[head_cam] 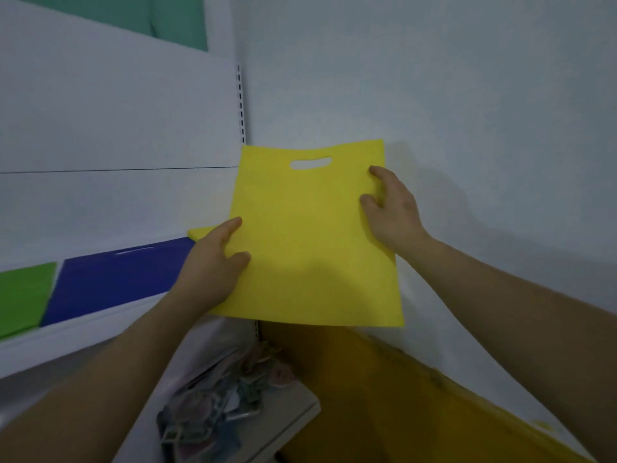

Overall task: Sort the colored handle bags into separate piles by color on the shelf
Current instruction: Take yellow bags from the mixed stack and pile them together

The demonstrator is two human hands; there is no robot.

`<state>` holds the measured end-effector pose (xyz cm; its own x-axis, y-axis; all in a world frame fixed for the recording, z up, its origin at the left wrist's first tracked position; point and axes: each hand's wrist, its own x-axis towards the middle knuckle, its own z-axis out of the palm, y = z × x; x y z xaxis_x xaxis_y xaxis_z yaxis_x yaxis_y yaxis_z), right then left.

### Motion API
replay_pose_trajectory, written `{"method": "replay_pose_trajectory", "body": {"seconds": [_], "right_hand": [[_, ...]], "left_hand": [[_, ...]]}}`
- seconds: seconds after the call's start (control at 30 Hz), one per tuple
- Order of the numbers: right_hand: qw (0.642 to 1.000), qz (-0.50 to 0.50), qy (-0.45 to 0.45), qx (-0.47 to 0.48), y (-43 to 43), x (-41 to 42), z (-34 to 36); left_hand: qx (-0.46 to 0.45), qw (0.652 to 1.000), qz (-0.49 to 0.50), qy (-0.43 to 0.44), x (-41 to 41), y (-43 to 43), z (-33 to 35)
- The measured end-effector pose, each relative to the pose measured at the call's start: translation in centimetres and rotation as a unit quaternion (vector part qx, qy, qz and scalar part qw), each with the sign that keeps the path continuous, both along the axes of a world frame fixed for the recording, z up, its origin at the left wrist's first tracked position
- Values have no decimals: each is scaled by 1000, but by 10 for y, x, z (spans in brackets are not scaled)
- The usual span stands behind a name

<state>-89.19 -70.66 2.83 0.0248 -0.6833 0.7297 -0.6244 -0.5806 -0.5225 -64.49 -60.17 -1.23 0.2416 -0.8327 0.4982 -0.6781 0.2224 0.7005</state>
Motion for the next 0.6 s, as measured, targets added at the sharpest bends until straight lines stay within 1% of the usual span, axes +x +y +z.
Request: {"method": "replay_pose_trajectory", "body": {"seconds": [0.33, 0.47, 0.6], "right_hand": [[999, 33, 34, -17, -96, 74, 19], [997, 47, 54, -7, -123, 93, 15], [992, 63, 107, -2, -152, 109, 8]], "left_hand": [[22, 998, 59, -23, 61, -61, 21], [63, 995, 64, -37, 73, -74, 19], [99, 992, 61, -52, 80, -84, 16]]}}
